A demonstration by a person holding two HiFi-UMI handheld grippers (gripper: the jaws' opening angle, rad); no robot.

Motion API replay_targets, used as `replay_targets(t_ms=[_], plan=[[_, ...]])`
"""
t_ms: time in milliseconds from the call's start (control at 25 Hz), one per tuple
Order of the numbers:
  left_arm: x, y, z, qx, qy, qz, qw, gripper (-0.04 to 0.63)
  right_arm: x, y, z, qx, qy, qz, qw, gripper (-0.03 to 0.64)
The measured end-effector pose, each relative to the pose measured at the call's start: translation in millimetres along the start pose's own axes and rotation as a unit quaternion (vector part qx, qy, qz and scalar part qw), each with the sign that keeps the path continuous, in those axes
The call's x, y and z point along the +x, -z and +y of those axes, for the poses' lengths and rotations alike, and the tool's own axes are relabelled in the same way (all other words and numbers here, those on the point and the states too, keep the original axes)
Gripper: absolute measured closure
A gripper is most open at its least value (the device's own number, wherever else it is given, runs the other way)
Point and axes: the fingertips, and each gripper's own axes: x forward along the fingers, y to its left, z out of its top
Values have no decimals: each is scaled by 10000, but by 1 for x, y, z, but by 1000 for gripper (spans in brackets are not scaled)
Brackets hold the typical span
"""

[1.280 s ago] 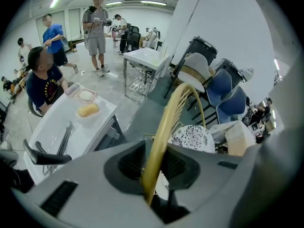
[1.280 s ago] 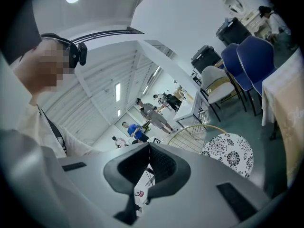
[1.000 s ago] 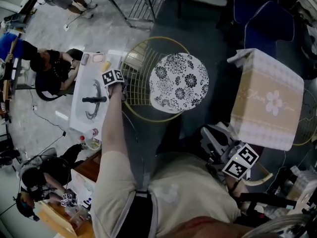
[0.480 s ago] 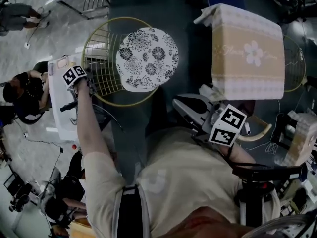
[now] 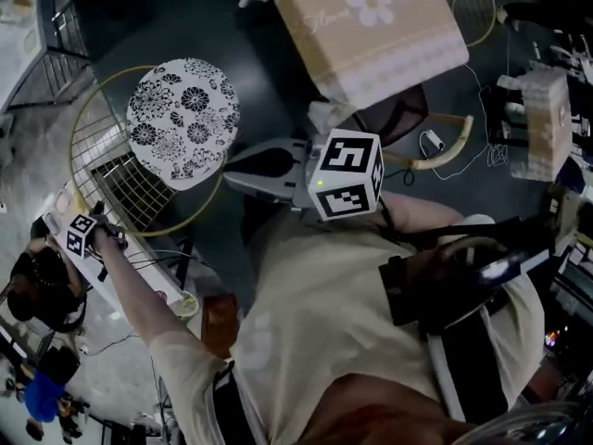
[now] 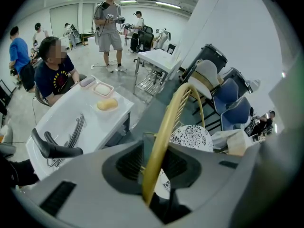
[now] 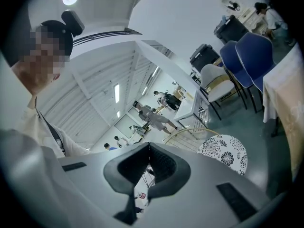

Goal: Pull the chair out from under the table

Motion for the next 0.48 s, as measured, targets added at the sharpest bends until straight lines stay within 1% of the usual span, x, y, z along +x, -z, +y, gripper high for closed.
replay_targets(t_ms=[120,240,320,480], plan=[[0,1,8,-31,14,18,10000,499,3,3,4,39,-10,-40,10000,607],[-13,-6,4,163,-13,106,9998,508,1,-8,11,127,8,-133,9998,607],[-13,-7,6,305,-4,144,9994,528,3,-10,10,167,31,-163,9997,607],[1,-5,-8,374,139,81,9992,529,-6,-10,-5,357,28,-192,9992,607]])
